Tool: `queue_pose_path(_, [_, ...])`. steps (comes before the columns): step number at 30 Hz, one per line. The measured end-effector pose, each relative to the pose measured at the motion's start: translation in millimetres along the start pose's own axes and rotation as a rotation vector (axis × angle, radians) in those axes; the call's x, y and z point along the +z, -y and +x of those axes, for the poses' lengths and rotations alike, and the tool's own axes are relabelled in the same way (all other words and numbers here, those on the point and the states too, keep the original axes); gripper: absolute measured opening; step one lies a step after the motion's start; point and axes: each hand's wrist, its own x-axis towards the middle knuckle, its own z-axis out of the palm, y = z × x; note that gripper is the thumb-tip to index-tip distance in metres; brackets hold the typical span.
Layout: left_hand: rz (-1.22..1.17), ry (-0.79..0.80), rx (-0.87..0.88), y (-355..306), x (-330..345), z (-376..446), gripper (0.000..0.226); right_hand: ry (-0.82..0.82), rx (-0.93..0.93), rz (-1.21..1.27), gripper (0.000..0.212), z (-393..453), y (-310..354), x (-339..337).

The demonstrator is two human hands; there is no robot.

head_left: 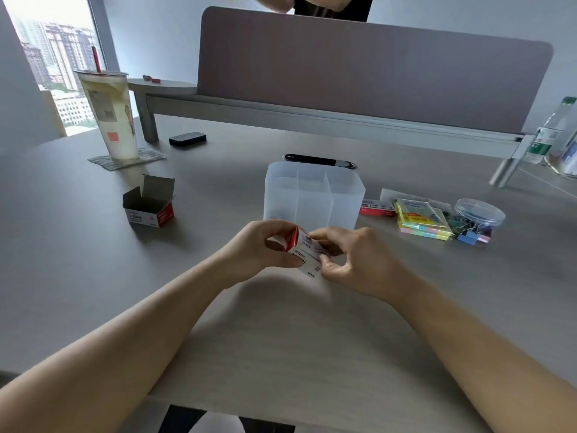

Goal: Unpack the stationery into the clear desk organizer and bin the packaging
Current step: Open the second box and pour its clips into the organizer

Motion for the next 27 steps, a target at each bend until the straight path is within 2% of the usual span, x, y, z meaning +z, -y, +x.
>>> queue_pose_path(9, [-0.062,0.021,-0.032,4,-3,1,0.039,0.018,0.067,0.144,0.036,5,-4,-2])
queue_pose_path(13, [-0.159,0.044,-0.054,4,-6,-1,0.037,-0.039,0.113,0.217,0.032,12,-1,-8])
queue_pose_path(16, [-0.358,0.044,-0.087,-1,-8,-4,0.037,-0.122,0.115,0.282,0.012,19,3,-12])
queue_pose_path(18, [-0.438,0.055,-0.105,-6,-12,-6,0.04,-0.188,0.11,0.314,0.023,24,7,-14])
queue_pose_path(22, [-0.434,0.078,-0.092,-16,-22,-10,0.049,-0.209,0.14,0.382,0.044,36,15,-15])
queue_pose_path(24, [-0.447,0.066,-0.065,-20,-27,-10,0.054,-0.187,0.179,0.41,0.043,44,18,-16])
queue_pose_path(27, [-0.449,0.05,-0.029,-26,-37,-8,0.056,-0.136,0.237,0.499,0.03,58,23,-18])
